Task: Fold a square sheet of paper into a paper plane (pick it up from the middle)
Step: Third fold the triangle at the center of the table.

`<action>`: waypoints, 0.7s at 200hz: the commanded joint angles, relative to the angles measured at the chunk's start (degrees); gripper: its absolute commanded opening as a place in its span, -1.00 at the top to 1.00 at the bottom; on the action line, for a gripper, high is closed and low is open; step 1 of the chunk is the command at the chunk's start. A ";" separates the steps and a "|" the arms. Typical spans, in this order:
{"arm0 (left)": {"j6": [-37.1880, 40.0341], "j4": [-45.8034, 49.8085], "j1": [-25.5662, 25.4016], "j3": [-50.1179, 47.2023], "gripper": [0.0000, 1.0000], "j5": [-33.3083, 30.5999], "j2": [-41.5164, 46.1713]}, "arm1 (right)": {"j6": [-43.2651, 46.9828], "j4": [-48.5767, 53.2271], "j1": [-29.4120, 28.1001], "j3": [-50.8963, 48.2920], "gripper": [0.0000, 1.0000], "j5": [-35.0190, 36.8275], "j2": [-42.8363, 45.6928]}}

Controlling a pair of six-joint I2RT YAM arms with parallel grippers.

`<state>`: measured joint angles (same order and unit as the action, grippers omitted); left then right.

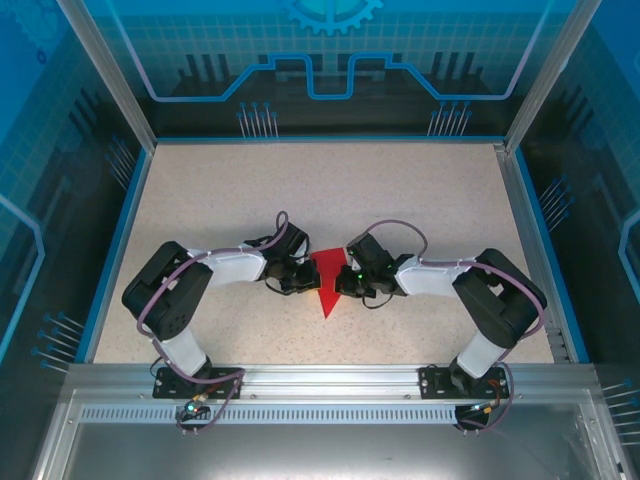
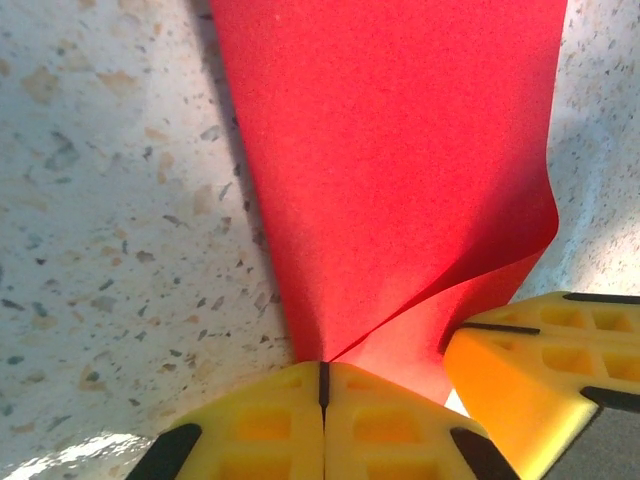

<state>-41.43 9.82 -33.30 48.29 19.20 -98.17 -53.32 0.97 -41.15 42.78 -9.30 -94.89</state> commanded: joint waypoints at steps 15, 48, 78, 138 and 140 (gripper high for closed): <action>0.59 -2.66 -0.52 -0.23 0.72 2.15 2.85 | -0.85 2.43 0.50 1.17 1.00 1.41 -0.54; -2.91 -8.05 -0.49 -5.05 0.43 2.36 6.50 | -2.46 0.64 0.39 1.19 1.00 1.55 -1.03; -5.52 -11.86 -0.91 -10.16 0.27 3.54 9.62 | -4.19 0.30 0.37 1.25 1.00 2.17 -1.21; -11.31 -17.62 -3.78 -17.27 0.21 6.16 12.99 | -5.24 0.94 0.42 1.25 1.00 2.88 -0.31; -11.53 -17.93 -3.79 -17.40 0.22 6.30 13.00 | -5.22 0.96 0.44 1.25 1.00 2.86 -0.30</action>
<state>-49.58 -4.40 -36.21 32.69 23.18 -86.78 -57.60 1.26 -41.15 42.83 -7.97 -95.18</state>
